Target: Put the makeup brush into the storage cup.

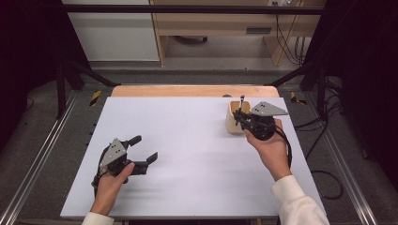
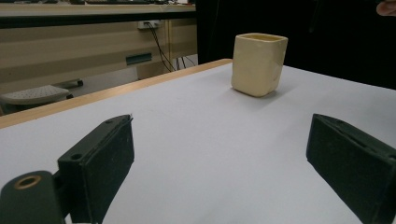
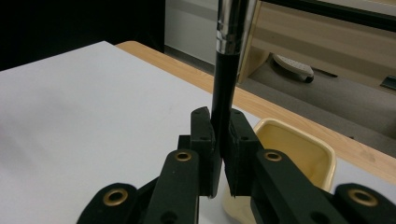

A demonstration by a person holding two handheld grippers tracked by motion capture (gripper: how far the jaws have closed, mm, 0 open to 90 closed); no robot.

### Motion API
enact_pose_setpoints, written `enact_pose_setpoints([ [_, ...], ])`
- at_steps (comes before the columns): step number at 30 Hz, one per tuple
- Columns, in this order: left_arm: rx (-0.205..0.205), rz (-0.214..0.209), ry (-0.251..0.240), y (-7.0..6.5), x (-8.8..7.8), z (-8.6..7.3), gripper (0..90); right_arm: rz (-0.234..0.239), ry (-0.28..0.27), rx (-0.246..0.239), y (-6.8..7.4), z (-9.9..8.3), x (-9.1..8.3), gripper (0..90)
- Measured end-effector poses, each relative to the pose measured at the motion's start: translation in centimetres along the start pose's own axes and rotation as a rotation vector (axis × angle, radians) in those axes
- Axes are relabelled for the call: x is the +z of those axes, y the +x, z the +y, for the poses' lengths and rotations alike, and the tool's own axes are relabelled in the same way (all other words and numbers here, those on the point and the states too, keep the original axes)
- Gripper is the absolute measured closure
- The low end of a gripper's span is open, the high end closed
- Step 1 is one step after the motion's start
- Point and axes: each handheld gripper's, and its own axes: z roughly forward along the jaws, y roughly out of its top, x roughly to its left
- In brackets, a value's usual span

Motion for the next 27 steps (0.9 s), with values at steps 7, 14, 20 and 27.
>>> enact_pose_setpoints([
  [7,-0.004,0.002,-0.005,0.1,-0.1,0.0,7.5,-0.053,0.001,0.000,-1.0,0.2,0.9,83.5],
  [14,-0.004,0.000,-0.002,0.0,0.0,0.0,7.5,-0.125,-0.013,0.006,-1.8,0.4,1.5,83.5],
  [20,-0.005,-0.002,0.000,0.1,0.0,-0.1,7.5,-0.155,-0.014,0.016,-2.5,0.4,2.2,83.5],
  [27,-0.008,-0.004,-0.002,0.1,0.1,-0.1,7.5,-0.181,-0.008,0.036,-3.4,-0.1,2.9,83.5],
])
